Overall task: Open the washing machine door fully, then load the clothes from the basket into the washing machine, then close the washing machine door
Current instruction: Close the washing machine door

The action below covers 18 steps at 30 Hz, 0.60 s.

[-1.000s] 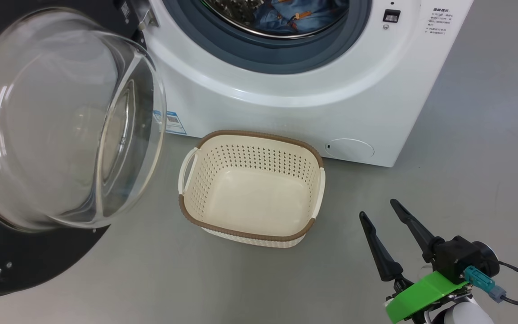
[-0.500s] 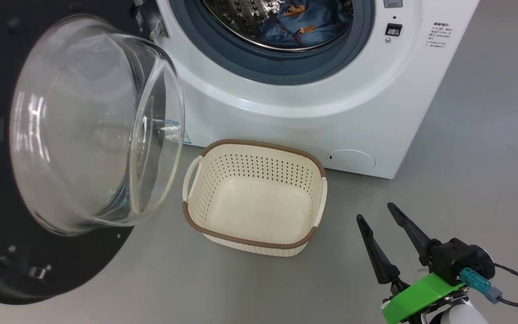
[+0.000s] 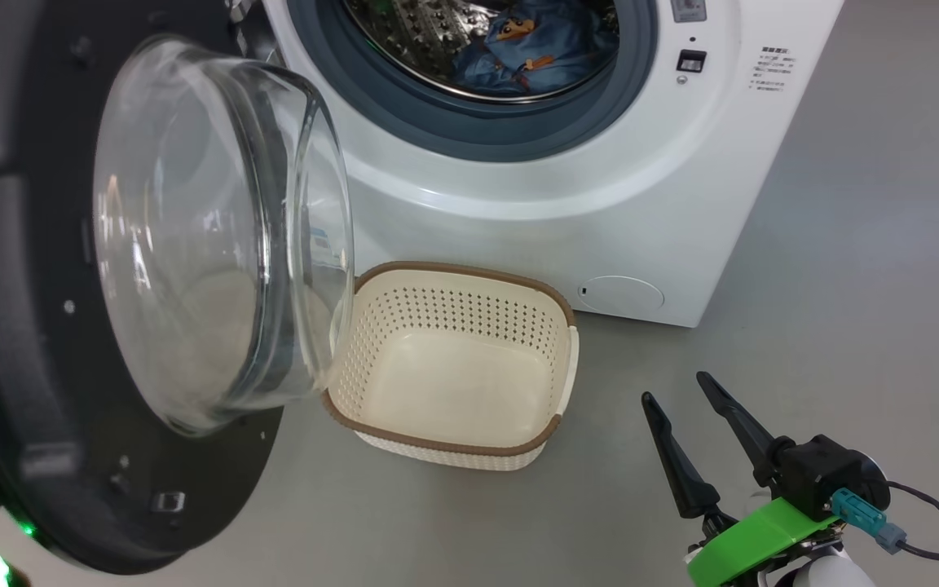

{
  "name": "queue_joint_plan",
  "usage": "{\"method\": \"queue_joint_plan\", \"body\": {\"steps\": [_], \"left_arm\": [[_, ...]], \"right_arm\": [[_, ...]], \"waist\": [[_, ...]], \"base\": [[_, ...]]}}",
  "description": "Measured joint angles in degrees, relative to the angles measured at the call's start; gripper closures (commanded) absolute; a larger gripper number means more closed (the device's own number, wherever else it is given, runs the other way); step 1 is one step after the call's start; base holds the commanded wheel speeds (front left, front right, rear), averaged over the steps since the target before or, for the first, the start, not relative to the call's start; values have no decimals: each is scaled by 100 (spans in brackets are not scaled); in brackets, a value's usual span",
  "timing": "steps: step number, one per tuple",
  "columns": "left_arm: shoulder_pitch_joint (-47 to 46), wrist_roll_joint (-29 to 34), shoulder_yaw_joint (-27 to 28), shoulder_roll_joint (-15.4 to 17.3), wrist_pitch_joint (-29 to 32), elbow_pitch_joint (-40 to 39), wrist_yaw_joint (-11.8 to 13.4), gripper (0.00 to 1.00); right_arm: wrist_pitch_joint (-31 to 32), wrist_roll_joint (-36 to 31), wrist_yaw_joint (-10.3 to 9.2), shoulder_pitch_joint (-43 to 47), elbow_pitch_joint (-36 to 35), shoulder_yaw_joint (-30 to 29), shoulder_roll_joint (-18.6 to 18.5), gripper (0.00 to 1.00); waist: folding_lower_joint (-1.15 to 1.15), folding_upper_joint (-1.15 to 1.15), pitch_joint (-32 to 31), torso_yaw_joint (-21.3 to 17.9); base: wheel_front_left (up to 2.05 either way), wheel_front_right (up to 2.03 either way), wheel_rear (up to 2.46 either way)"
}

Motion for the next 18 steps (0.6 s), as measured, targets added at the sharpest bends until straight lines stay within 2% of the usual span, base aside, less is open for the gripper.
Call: {"method": "queue_joint_plan", "body": {"steps": [11,18], "left_arm": [[252,-233,-254,-483,248,-555,-10,100],[368,-272,-488,-737,381,-1054,-152,100]], "right_arm": [[0,7,0,2,-3,-26,52,0],[0,7,0,6,-20,-51,125,0]], "waist": [[0,0,-30,-327],[0,0,-37,-586]], "base": [[0,0,0],[0,0,0]]}}
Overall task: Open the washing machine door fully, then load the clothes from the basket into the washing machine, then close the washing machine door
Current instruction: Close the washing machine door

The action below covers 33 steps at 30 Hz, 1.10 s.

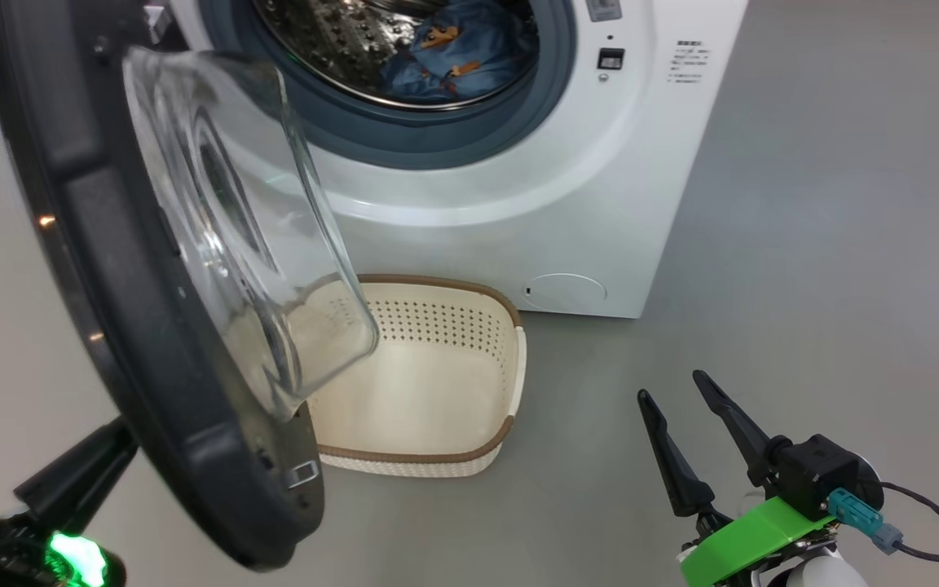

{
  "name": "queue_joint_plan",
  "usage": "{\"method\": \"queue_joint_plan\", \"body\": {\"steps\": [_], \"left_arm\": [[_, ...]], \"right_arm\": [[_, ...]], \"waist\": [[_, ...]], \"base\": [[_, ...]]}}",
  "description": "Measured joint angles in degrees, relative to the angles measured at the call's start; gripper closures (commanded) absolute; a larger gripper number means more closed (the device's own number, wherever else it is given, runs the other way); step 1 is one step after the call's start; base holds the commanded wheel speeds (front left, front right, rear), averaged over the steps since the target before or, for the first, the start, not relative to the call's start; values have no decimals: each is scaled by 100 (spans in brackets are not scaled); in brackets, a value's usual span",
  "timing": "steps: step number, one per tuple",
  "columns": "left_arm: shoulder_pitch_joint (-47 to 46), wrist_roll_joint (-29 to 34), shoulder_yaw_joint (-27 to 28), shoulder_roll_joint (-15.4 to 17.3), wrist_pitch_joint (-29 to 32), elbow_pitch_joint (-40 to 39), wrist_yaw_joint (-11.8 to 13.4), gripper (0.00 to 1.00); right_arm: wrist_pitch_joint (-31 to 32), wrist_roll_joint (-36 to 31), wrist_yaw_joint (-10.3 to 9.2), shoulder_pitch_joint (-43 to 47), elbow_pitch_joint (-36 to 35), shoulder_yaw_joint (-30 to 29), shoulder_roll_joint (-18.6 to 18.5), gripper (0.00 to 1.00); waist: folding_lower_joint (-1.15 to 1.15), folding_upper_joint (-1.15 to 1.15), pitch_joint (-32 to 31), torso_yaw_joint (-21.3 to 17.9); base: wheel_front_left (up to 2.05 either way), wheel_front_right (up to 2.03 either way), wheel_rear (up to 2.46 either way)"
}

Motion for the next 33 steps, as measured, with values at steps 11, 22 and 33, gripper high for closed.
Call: {"method": "queue_joint_plan", "body": {"steps": [11,22,33], "left_arm": [[57,-31,-457,-274,-253,-264,-369,100],[-285,-148,-847,-307,-991,37,-918,100],[-758,-307,-1526,-316,-1895,347,-1189,100]], "right_arm": [[0,25,0,5,-9,-133,37,0],[0,35,0,3,-55,-224,89,0],[0,38,0,-10,-80,-274,169,0]], "waist": [[0,0,91,-466],[0,0,246,-984],[0,0,453,-1567]], "base": [[0,0,0],[0,0,0],[0,0,0]]}}
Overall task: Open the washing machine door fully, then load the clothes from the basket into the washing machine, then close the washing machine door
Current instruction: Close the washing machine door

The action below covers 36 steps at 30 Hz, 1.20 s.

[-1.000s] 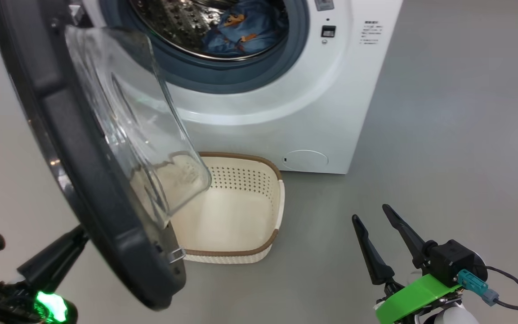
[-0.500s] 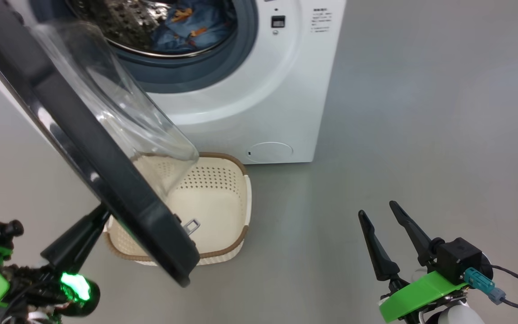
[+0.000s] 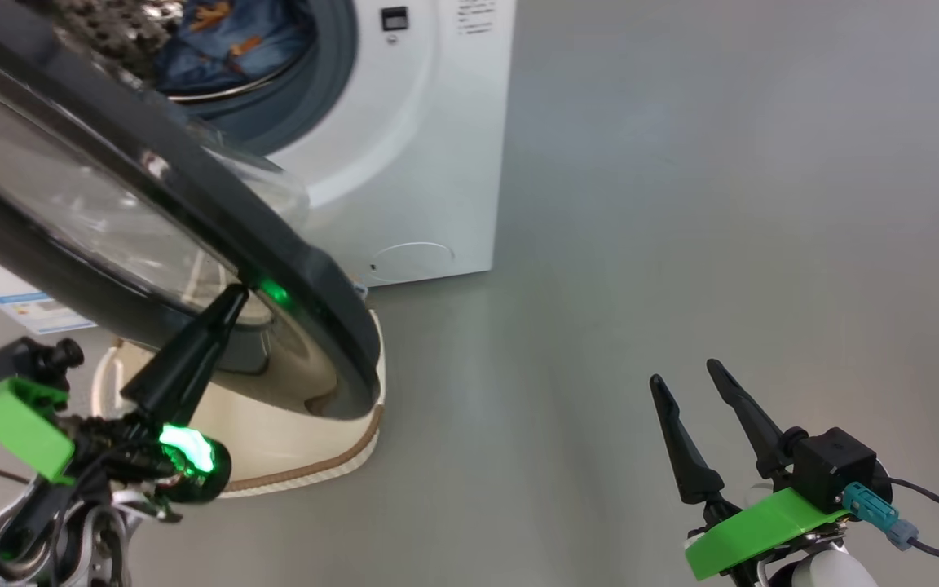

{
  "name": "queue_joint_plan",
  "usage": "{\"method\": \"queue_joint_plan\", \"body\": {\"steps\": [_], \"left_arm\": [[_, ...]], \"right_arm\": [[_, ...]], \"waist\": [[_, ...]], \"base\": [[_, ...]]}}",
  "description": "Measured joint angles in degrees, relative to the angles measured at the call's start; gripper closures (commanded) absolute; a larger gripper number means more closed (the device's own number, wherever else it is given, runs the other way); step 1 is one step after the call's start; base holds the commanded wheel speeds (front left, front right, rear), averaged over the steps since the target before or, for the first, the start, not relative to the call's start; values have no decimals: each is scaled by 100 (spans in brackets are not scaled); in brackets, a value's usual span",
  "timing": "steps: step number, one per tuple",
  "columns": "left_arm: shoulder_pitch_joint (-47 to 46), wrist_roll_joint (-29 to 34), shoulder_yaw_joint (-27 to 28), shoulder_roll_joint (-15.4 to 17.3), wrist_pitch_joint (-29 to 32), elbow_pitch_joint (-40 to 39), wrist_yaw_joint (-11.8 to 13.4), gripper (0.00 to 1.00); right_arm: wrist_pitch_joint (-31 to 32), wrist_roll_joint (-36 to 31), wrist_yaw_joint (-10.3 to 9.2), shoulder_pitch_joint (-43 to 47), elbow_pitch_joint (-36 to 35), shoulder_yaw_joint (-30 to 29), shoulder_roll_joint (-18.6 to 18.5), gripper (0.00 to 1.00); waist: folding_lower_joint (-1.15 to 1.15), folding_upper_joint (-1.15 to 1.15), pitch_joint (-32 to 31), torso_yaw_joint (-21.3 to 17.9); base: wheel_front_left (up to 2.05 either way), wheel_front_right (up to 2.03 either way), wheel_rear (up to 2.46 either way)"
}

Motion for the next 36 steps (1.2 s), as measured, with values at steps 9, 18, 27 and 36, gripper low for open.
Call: {"method": "queue_joint_plan", "body": {"steps": [9,18,27,36], "left_arm": [[-593,352,-199,-10,-827,69,1,100],[-1114,580,-179,-41,-1568,290,1,100],[-1281,901,-119,-54,-1954,448,1,100],[-931,1028,-89,-74,-2323,336,1,100]], "right_arm": [[0,49,0,-54,-21,1,36,0],[0,55,0,-257,-23,92,62,0],[0,57,0,-254,-12,79,81,0],[0,124,0,-231,25,-19,88,0]], "waist": [[0,0,226,-425],[0,0,429,-796],[0,0,389,-983],[0,0,69,-870]], "base": [[0,0,0],[0,0,0],[0,0,0],[0,0,0]]}}
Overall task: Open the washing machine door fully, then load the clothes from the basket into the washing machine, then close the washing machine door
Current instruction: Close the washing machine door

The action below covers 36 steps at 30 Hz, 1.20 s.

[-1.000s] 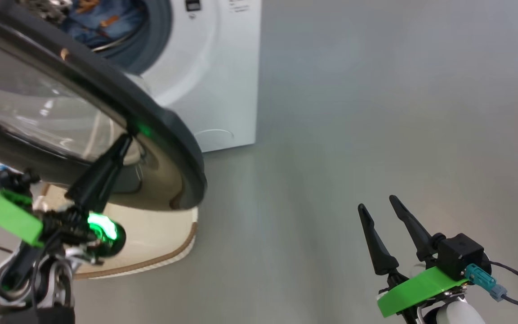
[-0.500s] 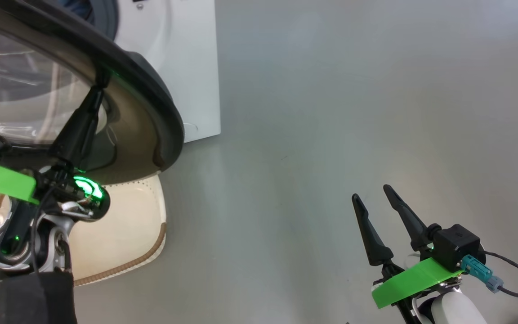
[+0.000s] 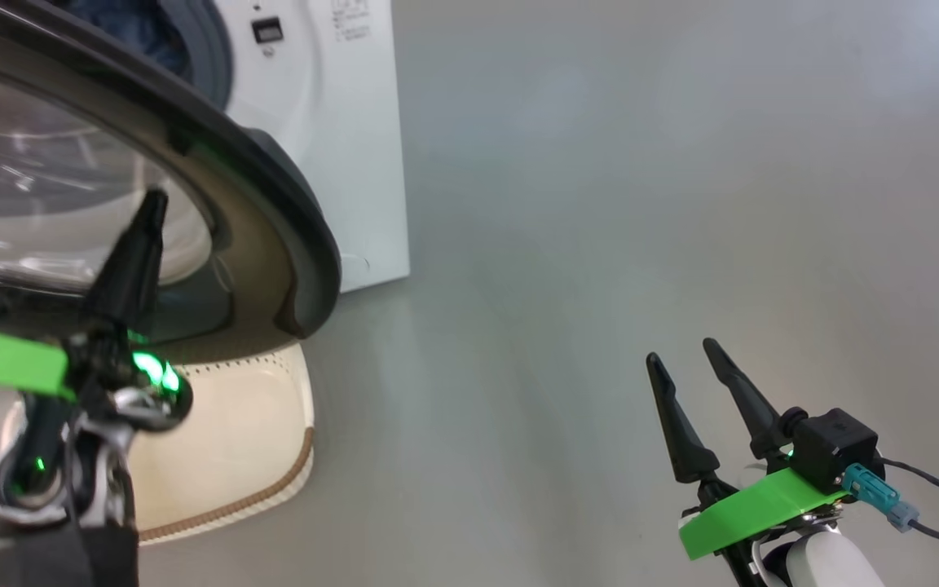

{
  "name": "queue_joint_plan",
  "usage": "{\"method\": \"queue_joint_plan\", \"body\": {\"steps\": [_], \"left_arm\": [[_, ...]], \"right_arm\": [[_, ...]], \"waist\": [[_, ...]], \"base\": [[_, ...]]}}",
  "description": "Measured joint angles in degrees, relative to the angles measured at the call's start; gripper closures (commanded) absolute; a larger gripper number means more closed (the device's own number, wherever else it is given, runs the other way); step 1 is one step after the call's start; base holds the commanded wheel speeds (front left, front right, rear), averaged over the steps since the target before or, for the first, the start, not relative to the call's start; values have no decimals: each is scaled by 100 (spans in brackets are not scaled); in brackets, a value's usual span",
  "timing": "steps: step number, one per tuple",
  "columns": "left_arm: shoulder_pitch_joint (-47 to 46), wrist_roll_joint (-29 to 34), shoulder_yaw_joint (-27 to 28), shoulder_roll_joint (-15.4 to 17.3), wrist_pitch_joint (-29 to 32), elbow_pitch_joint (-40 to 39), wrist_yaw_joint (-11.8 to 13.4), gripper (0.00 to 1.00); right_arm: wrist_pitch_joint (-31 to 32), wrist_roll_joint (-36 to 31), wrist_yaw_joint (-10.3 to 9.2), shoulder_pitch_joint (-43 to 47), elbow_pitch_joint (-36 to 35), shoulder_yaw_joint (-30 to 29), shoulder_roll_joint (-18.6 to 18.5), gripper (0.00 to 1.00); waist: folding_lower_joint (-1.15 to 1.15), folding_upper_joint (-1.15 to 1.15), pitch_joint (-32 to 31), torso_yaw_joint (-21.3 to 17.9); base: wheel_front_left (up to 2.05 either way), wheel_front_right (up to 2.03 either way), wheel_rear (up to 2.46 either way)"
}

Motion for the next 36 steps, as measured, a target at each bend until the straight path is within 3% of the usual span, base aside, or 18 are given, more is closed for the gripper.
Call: {"method": "queue_joint_plan", "body": {"steps": [24,25,26,27,36], "left_arm": [[1798,-108,-341,7,-1410,-541,0,100],[1840,-12,-350,9,-1457,-572,0,78],[1898,145,-372,12,-1510,-633,0,11],[1939,190,-388,13,-1582,-659,0,0],[2260,1167,-499,149,-2566,-851,0,0]], "right_arm": [[0,22,0,588,174,-51,3,0],[0,22,0,588,172,-53,3,0],[0,22,0,588,171,-56,3,0],[0,22,0,588,168,-57,3,0],[0,48,0,589,163,-57,-4,0]], "waist": [[0,0,-1109,601],[0,0,-1127,625],[0,0,-1142,647],[0,0,-1153,666],[0,0,-1151,733]], "base": [[0,0,0],[0,0,0],[0,0,0],[0,0,0],[0,0,0]]}}
